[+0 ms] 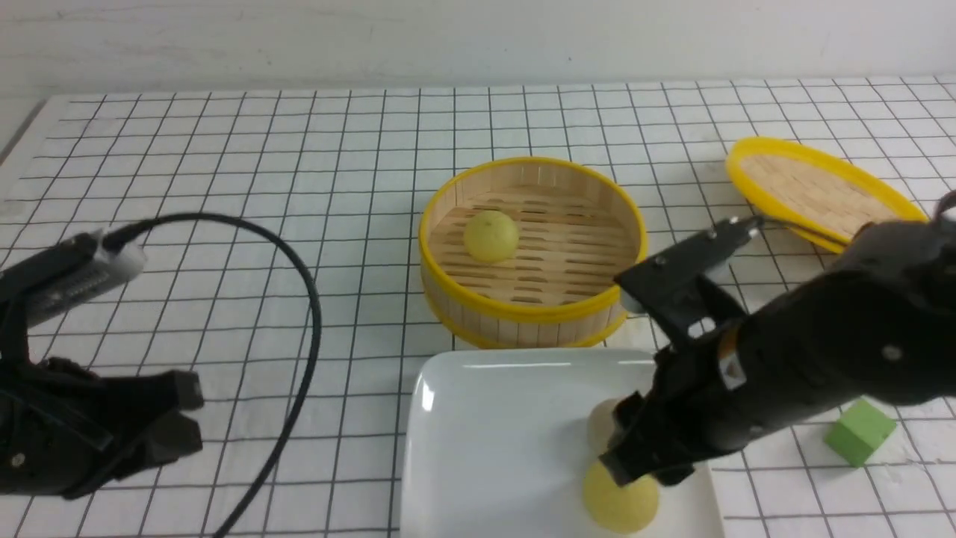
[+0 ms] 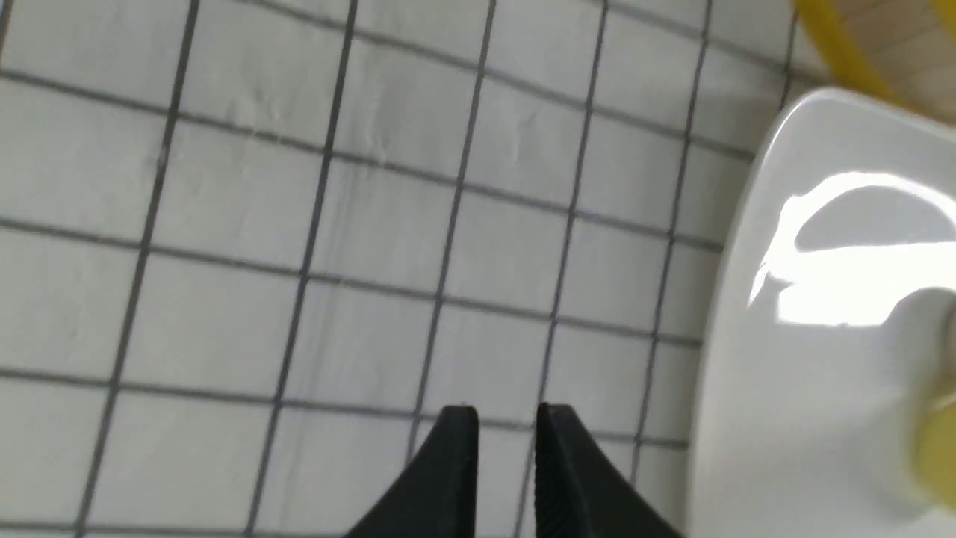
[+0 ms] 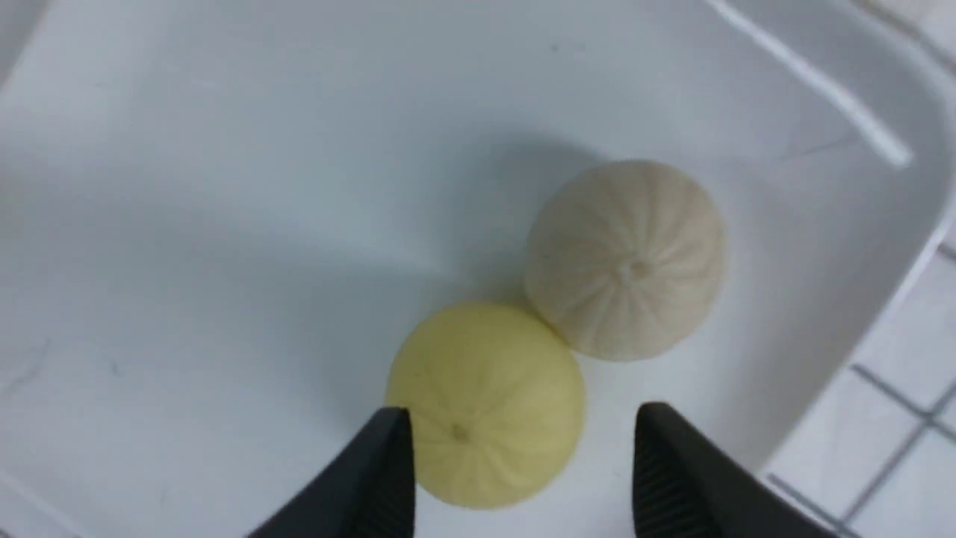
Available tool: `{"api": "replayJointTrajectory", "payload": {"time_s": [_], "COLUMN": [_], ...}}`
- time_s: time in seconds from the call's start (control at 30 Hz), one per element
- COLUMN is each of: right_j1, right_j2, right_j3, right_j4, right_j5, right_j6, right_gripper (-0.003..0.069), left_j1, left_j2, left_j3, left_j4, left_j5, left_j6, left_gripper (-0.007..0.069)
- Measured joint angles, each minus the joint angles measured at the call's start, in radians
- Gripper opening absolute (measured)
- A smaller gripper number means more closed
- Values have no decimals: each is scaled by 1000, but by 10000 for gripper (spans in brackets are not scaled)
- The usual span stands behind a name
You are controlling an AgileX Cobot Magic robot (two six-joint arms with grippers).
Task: Put the steamed buns into the plate on the white-black tablecloth.
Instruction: 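Reach into the bamboo steamer and grasp a bun with the left gripper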
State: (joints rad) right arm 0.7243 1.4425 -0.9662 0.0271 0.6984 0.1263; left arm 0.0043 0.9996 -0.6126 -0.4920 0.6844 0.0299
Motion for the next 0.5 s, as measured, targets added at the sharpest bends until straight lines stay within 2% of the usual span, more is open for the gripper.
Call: {"api": "replayJointTrajectory", "payload": {"time_s": [0.03,0.07,0.1,0.17,0.2,0.23,0.3,0.37,0.5], "right_j1": [0,0,0,-2,-3,-22,-54,-88,-142], "right_j2": [-33,-47,-99,-176,-176,-246,-325,-396,-503], "right_j3": [-14,-18,-24,-23,-21,-6,30,80,183], "right_j4": [-27,-36,-87,-136,-139,-159,-169,-175,-172], "right_j5": [45,63,133,213,221,278,330,350,350], "right_j6": [-13,-15,-23,-23,-23,-17,-7,8,14], "right_gripper": [321,312,230,127,115,22,-13,-16,-16], "left_j1": [0,0,0,0,0,0,-8,-44,-145], "left_j2": [5,6,26,73,73,132,207,280,406], "left_j3": [-5,-7,-27,-67,-72,-128,-198,-264,-389], "left_j4": [-39,-47,-107,-167,-167,-207,-222,-218,-181], "left_j5": [-23,-26,-31,2,8,74,152,190,202], "left_j6": [14,22,61,131,131,188,228,242,229], "left_gripper": [146,146,145,130,127,90,36,7,2]}}
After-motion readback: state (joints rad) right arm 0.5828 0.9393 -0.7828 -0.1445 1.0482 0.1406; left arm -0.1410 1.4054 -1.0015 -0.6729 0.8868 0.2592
